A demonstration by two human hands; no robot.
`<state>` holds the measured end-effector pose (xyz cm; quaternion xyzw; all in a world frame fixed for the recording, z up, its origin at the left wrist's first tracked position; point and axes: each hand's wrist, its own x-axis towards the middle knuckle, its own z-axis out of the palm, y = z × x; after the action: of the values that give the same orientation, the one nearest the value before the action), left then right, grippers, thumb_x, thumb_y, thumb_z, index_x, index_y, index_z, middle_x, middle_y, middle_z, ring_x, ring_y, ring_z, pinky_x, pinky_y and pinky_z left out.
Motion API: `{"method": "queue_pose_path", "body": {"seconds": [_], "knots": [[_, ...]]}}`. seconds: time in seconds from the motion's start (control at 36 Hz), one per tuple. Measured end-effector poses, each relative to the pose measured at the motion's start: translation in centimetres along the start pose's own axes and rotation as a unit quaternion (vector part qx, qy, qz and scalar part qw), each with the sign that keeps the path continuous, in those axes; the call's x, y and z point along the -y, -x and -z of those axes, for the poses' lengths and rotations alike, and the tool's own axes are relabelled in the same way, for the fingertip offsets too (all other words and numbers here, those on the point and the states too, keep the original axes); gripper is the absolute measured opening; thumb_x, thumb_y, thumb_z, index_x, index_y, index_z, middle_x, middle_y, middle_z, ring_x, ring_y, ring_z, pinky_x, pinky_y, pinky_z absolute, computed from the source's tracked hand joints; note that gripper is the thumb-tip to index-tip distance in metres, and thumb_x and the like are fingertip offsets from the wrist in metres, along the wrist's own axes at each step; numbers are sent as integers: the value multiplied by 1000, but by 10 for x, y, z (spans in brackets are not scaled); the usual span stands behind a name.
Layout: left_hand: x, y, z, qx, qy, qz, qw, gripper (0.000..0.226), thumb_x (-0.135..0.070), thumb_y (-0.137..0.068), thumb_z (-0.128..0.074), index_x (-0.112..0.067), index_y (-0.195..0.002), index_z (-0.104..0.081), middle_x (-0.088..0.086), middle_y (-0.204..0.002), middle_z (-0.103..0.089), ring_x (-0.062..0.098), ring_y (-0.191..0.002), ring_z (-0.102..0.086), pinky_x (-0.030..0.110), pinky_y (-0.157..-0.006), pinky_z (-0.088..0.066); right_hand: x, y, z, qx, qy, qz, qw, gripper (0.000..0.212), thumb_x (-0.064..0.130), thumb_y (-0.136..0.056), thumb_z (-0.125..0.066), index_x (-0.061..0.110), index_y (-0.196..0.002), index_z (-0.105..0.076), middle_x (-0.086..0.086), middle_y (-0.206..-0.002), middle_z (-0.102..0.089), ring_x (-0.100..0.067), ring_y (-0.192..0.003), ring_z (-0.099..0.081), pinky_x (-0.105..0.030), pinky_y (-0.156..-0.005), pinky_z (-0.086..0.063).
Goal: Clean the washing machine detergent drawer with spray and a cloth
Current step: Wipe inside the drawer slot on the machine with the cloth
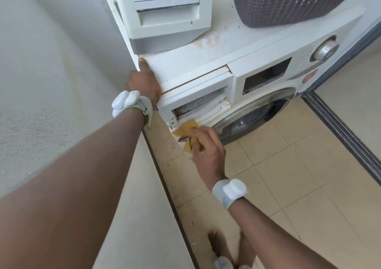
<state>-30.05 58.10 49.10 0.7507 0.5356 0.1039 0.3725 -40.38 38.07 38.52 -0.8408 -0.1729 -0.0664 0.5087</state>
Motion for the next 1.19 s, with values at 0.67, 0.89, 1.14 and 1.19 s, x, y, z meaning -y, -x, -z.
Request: {"method": "queue_pose_path", "body": {"seconds": [0.67, 0.89, 1.14, 1.19], "knots": [[2, 3, 3, -12, -25, -21, 999, 69, -60, -109, -24, -5, -130, -61, 21, -137, -61, 41, -124, -57, 43, -102, -41, -25, -35, 4, -50, 131, -161, 977, 34, 6, -86, -74, 15, -119, -71, -8, -114, -60, -35, -96, -65, -43, -80, -58], [2, -1, 2, -2, -5, -16, 1000, 70, -61, -109, -26, -5, -130, -60, 21, -137, -61, 41, -123, -57, 44, -103, -42, 2, 21, -32, 134, 114, -57, 983, 19, 15, -92, -68, 22, -110, -73, 1, -108, -62, -21, -84, -64, -31, -69, -51], [-2, 3, 2, -3, 9, -20, 1000, 67, -56, -111, -27, -2, -129, -62, 21, -136, -64, 40, -123, -58, 38, -91, -38, -6, -53, -6, -77, 116, -189, 972, 27, 4, -87, -72, 8, -114, -72, -12, -111, -64, -36, -98, -63, -37, -83, -49], [-2, 5, 2, -4, 8, -17, 1000, 67, -56, -111, -27, -2, -128, -62, 20, -136, -64, 39, -123, -58, 37, -84, -32, 1, -46, -17, -40, 124, -190, 973, 26, 5, -86, -73, 6, -112, -72, -14, -114, -64, -41, -100, -63, -42, -85, -51]]}}
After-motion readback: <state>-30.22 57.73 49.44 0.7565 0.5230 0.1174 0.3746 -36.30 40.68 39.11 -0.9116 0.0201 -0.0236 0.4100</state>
